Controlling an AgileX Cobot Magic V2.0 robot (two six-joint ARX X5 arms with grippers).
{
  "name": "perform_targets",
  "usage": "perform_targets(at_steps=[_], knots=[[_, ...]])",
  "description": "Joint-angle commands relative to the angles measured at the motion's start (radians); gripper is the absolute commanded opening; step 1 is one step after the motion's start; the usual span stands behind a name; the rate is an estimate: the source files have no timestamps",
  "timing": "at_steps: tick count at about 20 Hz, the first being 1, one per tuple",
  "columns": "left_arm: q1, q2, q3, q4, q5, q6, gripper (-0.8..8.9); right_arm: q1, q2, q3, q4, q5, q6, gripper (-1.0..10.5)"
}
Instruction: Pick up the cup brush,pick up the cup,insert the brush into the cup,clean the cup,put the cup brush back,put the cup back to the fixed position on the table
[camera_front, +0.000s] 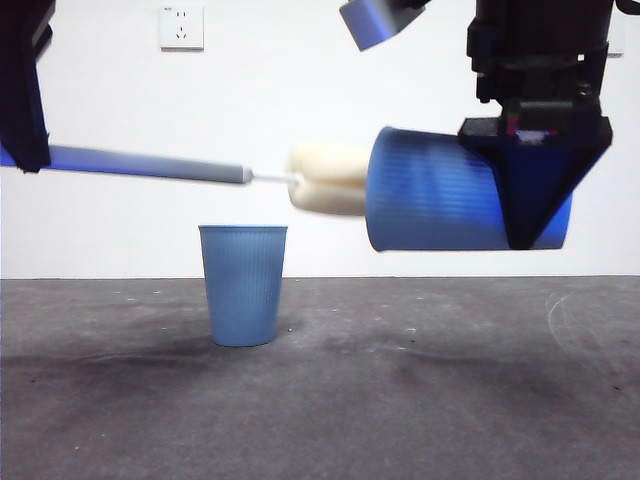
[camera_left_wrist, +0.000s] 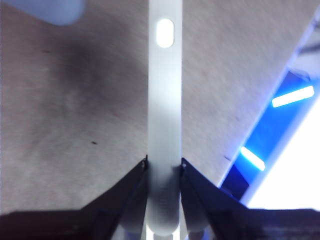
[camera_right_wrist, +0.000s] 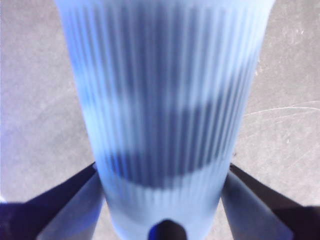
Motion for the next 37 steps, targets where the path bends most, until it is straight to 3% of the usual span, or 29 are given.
perform_targets(at_steps=[1,5,9,13,16,19,21,26,37], knots=[[0.003,-0.027,-0.002,0.028,0.003,-0.022,-0.09,-0.006,-0.034,0.002,0.027,-0.002,0.055,-0.1],[0.002,-0.105,-0.002,0.120,0.072,-0.029,-0.09,-0.006,-0.098,0.002,0.097,-0.001,0.126,-0.1],[0.039,-0.196,-0.002,0.214,0.042,-0.224,-0.09,-0.021,-0.167,0.002,0.217,-0.001,0.231,-0.1],[0.204,-0.257,-0.003,0.330,0.041,-0.436,-0.09,-0.049,-0.233,0.002,0.332,-0.001,0.298,-0.1],[0.350,-0.241,-0.029,0.335,0.105,-0.441,-0.09,-0.051,-0.269,0.002,0.373,-0.001,0.298,-0.1],[0.496,-0.209,-0.113,0.431,0.236,-0.515,-0.09,-0.051,-0.301,0.002,0.445,-0.005,0.301,-0.1],[0.546,-0.170,-0.158,0.451,0.266,-0.528,-0.09,-0.051,-0.312,0.002,0.497,-0.027,0.311,-0.1],[0.543,-0.008,-0.193,0.515,0.259,-0.532,-0.09,-0.051,-0.314,0.001,0.601,-0.058,0.312,-0.1],[0.428,0.349,-0.193,0.673,0.097,-0.584,-0.09,-0.051,-0.315,0.001,0.663,-0.053,0.280,-0.1]])
